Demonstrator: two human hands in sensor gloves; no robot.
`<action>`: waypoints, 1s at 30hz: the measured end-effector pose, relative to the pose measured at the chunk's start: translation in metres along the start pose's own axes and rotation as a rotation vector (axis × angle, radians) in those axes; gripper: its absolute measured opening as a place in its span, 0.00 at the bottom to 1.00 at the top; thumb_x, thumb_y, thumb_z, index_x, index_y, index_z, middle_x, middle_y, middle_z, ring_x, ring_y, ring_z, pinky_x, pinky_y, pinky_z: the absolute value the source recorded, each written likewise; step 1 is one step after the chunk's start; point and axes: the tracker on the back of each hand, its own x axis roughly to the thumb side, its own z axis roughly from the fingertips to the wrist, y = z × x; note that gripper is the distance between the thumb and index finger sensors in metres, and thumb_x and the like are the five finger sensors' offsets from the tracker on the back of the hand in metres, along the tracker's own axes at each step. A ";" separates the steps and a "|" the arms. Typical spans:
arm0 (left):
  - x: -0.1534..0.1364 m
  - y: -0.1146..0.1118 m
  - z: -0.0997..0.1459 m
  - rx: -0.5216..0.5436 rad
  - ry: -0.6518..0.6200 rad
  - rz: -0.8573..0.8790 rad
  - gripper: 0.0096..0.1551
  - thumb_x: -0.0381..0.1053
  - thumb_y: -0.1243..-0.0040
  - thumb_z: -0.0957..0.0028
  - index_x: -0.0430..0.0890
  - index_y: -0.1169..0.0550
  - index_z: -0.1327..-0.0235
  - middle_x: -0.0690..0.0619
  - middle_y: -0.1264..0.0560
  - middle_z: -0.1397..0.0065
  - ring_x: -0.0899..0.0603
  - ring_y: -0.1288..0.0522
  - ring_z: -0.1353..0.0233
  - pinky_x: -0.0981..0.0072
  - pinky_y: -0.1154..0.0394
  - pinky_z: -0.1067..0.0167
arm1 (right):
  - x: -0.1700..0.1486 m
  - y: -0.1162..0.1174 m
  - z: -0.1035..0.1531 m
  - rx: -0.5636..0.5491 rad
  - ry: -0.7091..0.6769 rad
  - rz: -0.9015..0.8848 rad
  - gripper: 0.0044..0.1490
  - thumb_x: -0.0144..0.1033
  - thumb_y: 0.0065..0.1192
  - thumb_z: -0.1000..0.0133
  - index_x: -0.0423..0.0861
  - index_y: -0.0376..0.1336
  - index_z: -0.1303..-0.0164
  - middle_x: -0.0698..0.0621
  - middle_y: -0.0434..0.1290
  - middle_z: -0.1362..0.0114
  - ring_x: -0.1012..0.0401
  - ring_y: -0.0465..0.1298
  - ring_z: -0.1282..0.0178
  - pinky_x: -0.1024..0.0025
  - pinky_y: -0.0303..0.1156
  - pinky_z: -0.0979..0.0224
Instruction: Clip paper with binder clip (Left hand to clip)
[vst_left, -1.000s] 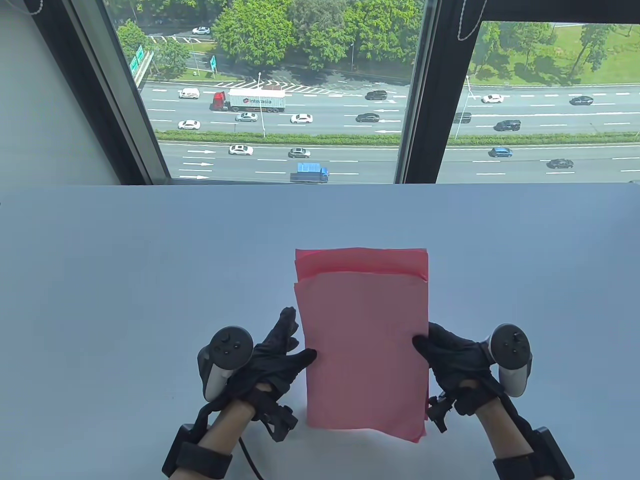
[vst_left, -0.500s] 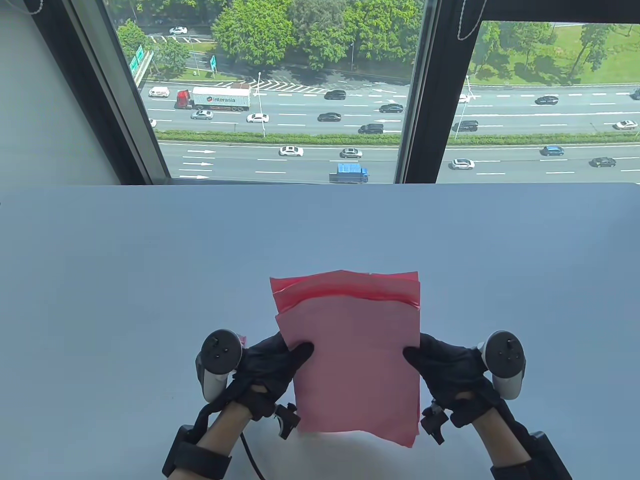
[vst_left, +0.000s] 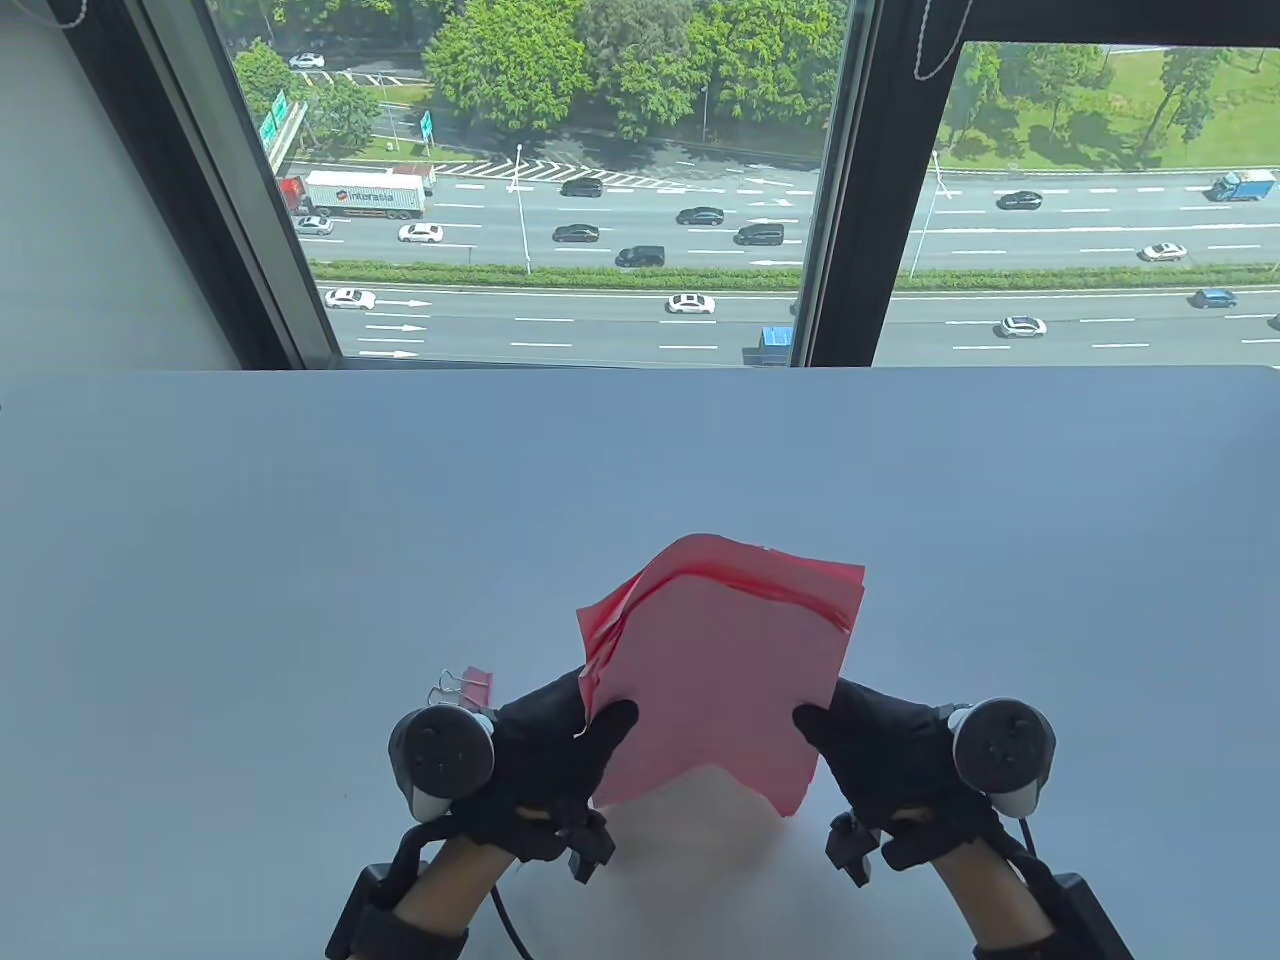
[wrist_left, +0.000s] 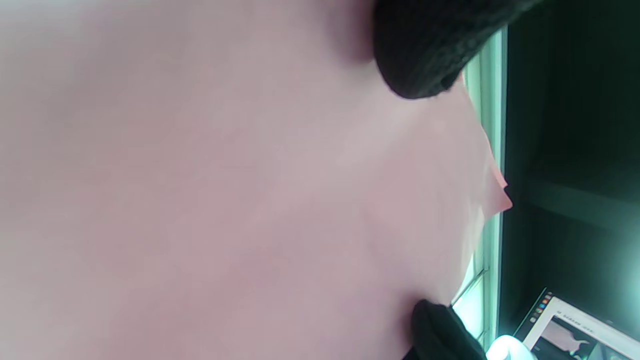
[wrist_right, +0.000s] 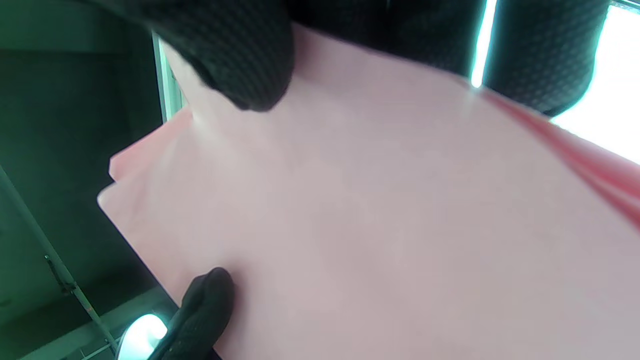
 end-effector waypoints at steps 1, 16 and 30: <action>-0.004 -0.002 0.000 -0.022 0.020 0.012 0.30 0.55 0.40 0.49 0.51 0.22 0.32 0.48 0.18 0.33 0.37 0.17 0.40 0.41 0.24 0.43 | -0.003 0.001 0.000 0.015 0.007 0.005 0.31 0.41 0.69 0.48 0.46 0.70 0.35 0.45 0.80 0.36 0.43 0.82 0.44 0.43 0.76 0.44; -0.010 -0.003 0.001 -0.032 0.049 0.080 0.29 0.58 0.36 0.50 0.52 0.19 0.35 0.49 0.17 0.34 0.37 0.17 0.39 0.40 0.24 0.42 | 0.001 -0.001 0.000 0.009 -0.025 0.032 0.29 0.40 0.71 0.49 0.47 0.72 0.37 0.45 0.81 0.37 0.43 0.82 0.44 0.43 0.76 0.44; -0.017 -0.009 0.001 -0.069 0.088 0.022 0.30 0.61 0.36 0.51 0.52 0.19 0.36 0.49 0.17 0.34 0.37 0.17 0.38 0.40 0.24 0.42 | -0.008 0.004 -0.001 0.086 0.020 0.107 0.30 0.42 0.72 0.49 0.46 0.72 0.37 0.45 0.81 0.38 0.43 0.82 0.44 0.42 0.75 0.43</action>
